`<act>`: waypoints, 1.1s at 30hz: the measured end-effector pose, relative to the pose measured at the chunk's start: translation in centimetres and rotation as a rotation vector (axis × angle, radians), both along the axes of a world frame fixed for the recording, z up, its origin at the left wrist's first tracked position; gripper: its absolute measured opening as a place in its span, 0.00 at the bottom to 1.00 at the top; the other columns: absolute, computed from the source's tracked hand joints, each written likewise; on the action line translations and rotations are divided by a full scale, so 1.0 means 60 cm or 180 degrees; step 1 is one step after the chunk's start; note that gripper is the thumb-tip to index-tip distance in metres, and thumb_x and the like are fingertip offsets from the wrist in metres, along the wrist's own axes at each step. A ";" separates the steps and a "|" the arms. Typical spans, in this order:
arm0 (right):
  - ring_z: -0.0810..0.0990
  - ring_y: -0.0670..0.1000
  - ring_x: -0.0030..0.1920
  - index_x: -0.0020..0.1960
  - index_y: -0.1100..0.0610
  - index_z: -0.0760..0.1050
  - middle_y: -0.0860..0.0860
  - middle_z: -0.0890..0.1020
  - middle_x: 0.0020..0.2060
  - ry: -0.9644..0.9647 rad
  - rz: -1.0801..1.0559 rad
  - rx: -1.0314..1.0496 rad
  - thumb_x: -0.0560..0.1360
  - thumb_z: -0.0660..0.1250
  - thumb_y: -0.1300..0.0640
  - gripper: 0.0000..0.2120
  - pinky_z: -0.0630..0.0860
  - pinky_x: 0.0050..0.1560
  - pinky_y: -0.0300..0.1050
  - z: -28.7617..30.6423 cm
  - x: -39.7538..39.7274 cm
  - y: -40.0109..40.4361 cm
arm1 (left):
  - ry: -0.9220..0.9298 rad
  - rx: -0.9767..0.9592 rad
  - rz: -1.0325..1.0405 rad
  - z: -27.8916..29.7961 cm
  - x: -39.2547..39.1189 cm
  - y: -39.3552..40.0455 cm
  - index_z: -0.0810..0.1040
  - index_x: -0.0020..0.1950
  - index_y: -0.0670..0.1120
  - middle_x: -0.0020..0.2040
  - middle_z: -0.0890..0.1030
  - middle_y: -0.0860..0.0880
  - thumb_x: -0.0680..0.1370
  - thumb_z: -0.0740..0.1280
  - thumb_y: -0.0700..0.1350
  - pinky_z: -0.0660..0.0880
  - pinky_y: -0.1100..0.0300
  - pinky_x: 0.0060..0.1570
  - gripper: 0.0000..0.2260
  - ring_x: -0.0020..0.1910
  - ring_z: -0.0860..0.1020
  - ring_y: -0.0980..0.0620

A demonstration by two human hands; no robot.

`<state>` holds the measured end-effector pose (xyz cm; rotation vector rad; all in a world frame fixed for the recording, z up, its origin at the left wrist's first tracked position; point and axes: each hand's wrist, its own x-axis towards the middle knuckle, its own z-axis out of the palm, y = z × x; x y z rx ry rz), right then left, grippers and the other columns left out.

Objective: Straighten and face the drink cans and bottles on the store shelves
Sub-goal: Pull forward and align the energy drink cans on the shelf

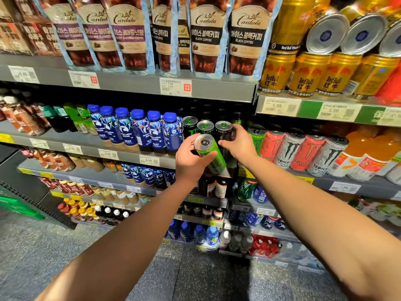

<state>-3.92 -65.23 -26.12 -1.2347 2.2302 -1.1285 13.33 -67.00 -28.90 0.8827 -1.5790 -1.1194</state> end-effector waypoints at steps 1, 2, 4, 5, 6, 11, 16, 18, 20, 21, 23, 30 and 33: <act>0.80 0.53 0.53 0.71 0.57 0.68 0.52 0.80 0.53 -0.0016 -0.0004 -0.0034 0.71 0.76 0.54 0.32 0.76 0.52 0.45 -0.002 0.000 0.008 | 0.0003 0.0013 -0.0028 0.002 -0.008 0.003 0.77 0.58 0.53 0.52 0.83 0.54 0.63 0.78 0.54 0.77 0.62 0.52 0.26 0.52 0.81 0.60; 0.80 0.53 0.50 0.70 0.58 0.69 0.52 0.80 0.50 -0.0012 -0.0040 -0.0099 0.72 0.74 0.55 0.29 0.76 0.50 0.46 -0.006 -0.002 0.018 | -0.0020 0.0026 -0.0046 0.003 -0.017 0.006 0.77 0.58 0.52 0.52 0.83 0.54 0.62 0.78 0.54 0.77 0.62 0.52 0.26 0.52 0.81 0.60; 0.80 0.53 0.46 0.66 0.58 0.73 0.53 0.81 0.46 -0.0012 -0.0169 -0.0288 0.73 0.71 0.57 0.22 0.77 0.48 0.48 -0.012 -0.005 0.039 | -0.0166 -0.0004 -0.0016 0.006 -0.037 0.012 0.78 0.59 0.52 0.52 0.82 0.54 0.62 0.78 0.52 0.78 0.59 0.54 0.27 0.52 0.81 0.59; 0.80 0.53 0.44 0.63 0.58 0.74 0.53 0.82 0.44 -0.0028 -0.0229 -0.0407 0.74 0.69 0.58 0.18 0.76 0.47 0.49 -0.015 -0.009 0.050 | -0.0268 -0.0043 0.0033 0.008 -0.047 0.015 0.78 0.59 0.52 0.53 0.82 0.55 0.62 0.78 0.51 0.78 0.58 0.55 0.26 0.52 0.80 0.59; 0.80 0.53 0.43 0.60 0.58 0.75 0.53 0.82 0.42 -0.0042 -0.0267 -0.0522 0.74 0.68 0.59 0.15 0.76 0.46 0.48 -0.017 -0.013 0.062 | -0.0354 -0.0076 0.0086 0.008 -0.058 0.017 0.79 0.60 0.51 0.53 0.82 0.56 0.63 0.79 0.51 0.78 0.56 0.56 0.26 0.53 0.80 0.59; 0.77 0.50 0.38 0.53 0.58 0.77 0.52 0.80 0.38 0.0009 -0.0379 -0.0812 0.75 0.67 0.61 0.07 0.70 0.39 0.36 -0.018 -0.036 0.112 | -0.0684 -0.0303 0.0173 0.007 -0.109 0.030 0.77 0.62 0.53 0.56 0.81 0.57 0.65 0.76 0.57 0.77 0.51 0.58 0.27 0.56 0.79 0.57; 0.78 0.52 0.40 0.51 0.59 0.78 0.56 0.82 0.40 -0.0044 -0.0415 -0.0887 0.75 0.66 0.63 0.06 0.71 0.42 0.39 -0.013 -0.064 0.145 | -0.0749 -0.0348 0.0517 0.016 -0.149 0.036 0.76 0.65 0.51 0.58 0.80 0.52 0.66 0.77 0.53 0.75 0.51 0.60 0.29 0.57 0.78 0.52; 0.78 0.54 0.39 0.52 0.60 0.77 0.57 0.81 0.40 -0.0098 -0.0468 -0.0902 0.75 0.65 0.63 0.06 0.70 0.40 0.38 -0.009 -0.076 0.151 | -0.0794 -0.0258 0.0658 0.018 -0.158 0.032 0.74 0.67 0.49 0.58 0.81 0.51 0.66 0.78 0.54 0.75 0.52 0.60 0.31 0.57 0.78 0.51; 0.79 0.55 0.38 0.51 0.56 0.76 0.55 0.80 0.39 -0.0217 -0.0541 -0.0926 0.74 0.66 0.60 0.06 0.75 0.41 0.43 -0.009 -0.086 0.153 | -0.0875 -0.0200 0.0752 0.020 -0.166 0.030 0.74 0.67 0.49 0.57 0.81 0.50 0.67 0.78 0.55 0.75 0.53 0.59 0.31 0.56 0.79 0.50; 0.80 0.55 0.38 0.51 0.53 0.75 0.53 0.80 0.39 -0.0254 -0.0576 -0.0948 0.74 0.66 0.57 0.06 0.78 0.42 0.49 -0.011 -0.091 0.154 | -0.0918 -0.0211 0.0789 0.021 -0.170 0.030 0.75 0.67 0.49 0.56 0.81 0.49 0.67 0.78 0.56 0.76 0.52 0.59 0.31 0.55 0.79 0.49; 0.81 0.55 0.40 0.50 0.48 0.72 0.52 0.79 0.41 -0.0211 -0.0658 -0.1034 0.72 0.67 0.51 0.08 0.79 0.44 0.55 -0.014 -0.100 0.155 | -0.0974 -0.0255 0.0838 0.024 -0.179 0.031 0.75 0.66 0.50 0.57 0.81 0.50 0.67 0.77 0.57 0.76 0.50 0.59 0.30 0.56 0.79 0.49; 0.73 0.54 0.63 0.71 0.60 0.65 0.55 0.64 0.71 0.0350 -0.0754 -0.0569 0.74 0.70 0.55 0.29 0.69 0.60 0.45 -0.004 -0.129 0.155 | -0.1087 -0.0303 0.0845 0.033 -0.210 0.031 0.75 0.69 0.49 0.63 0.79 0.51 0.69 0.77 0.55 0.73 0.53 0.64 0.30 0.62 0.77 0.52; 0.70 0.57 0.68 0.74 0.61 0.61 0.56 0.65 0.72 0.0420 -0.0627 -0.0354 0.74 0.71 0.53 0.33 0.67 0.65 0.49 -0.005 -0.144 0.153 | -0.1123 -0.0285 0.0903 0.035 -0.211 0.025 0.75 0.69 0.49 0.63 0.79 0.51 0.69 0.77 0.56 0.73 0.55 0.64 0.30 0.62 0.77 0.52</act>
